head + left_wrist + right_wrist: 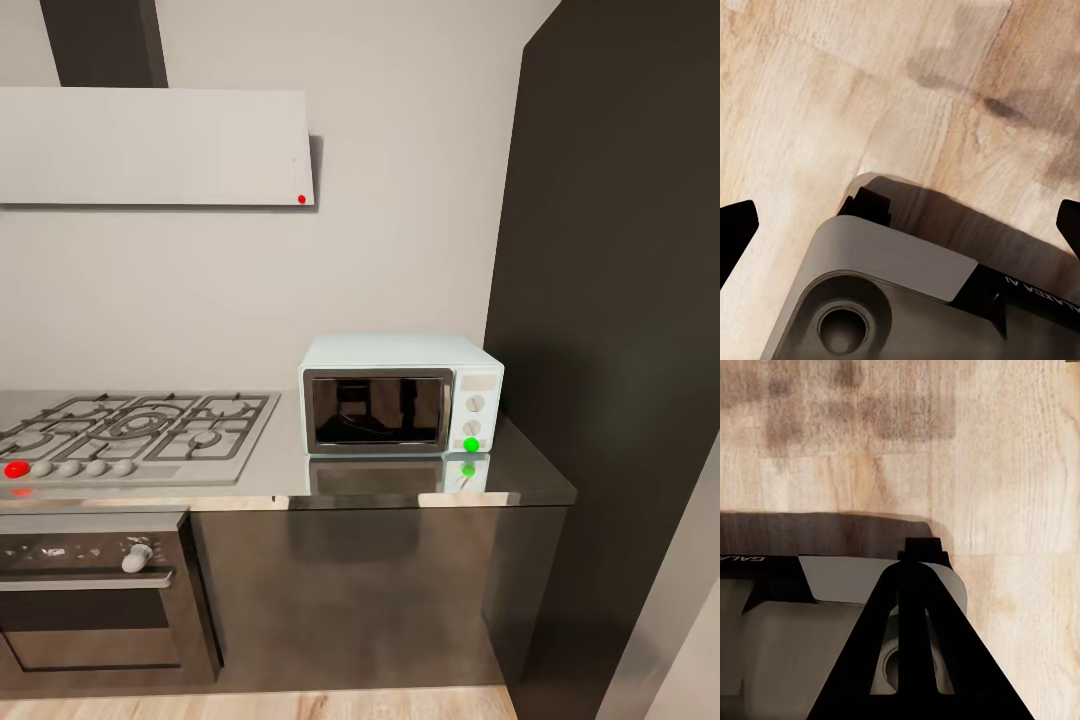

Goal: In the kitchen, take the popcorn bag from the countertop, put it into the microwave, and heat it until the popcorn is cooked so the cooked popcorn ends up inside the bag.

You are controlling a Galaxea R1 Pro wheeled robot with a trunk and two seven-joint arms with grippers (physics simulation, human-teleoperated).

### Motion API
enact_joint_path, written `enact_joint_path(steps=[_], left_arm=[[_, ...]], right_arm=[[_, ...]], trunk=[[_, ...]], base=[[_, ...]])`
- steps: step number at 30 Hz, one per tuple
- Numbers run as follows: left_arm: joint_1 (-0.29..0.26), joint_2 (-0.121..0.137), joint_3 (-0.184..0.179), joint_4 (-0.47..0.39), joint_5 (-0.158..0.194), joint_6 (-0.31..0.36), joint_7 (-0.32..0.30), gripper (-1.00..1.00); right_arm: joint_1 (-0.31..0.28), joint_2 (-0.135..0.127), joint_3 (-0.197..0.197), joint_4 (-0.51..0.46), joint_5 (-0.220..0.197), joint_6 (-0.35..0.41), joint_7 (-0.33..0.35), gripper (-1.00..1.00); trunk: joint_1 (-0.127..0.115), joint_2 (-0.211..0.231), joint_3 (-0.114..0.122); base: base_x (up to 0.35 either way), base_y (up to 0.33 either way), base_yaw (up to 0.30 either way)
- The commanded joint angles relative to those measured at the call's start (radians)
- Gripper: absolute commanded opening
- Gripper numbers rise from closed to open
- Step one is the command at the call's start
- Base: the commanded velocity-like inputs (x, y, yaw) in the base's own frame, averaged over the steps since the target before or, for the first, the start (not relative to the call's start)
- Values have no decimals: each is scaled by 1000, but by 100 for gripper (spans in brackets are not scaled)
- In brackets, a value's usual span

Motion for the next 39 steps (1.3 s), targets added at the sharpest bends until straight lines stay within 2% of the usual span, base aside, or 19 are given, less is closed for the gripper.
enact_joint_path(steps=[1,39], left_arm=[[0,0,-8,-1,7,3,4,100],[0,0,-8,-1,7,3,4,100]], right_arm=[[-1,-1,-8,2,8,-4,2,-100],[-1,-1,-8,2,8,-4,2,-100]], trunk=[[0,-1,-1],[0,-1,-1]], base=[[0,0,0],[0,0,0]])
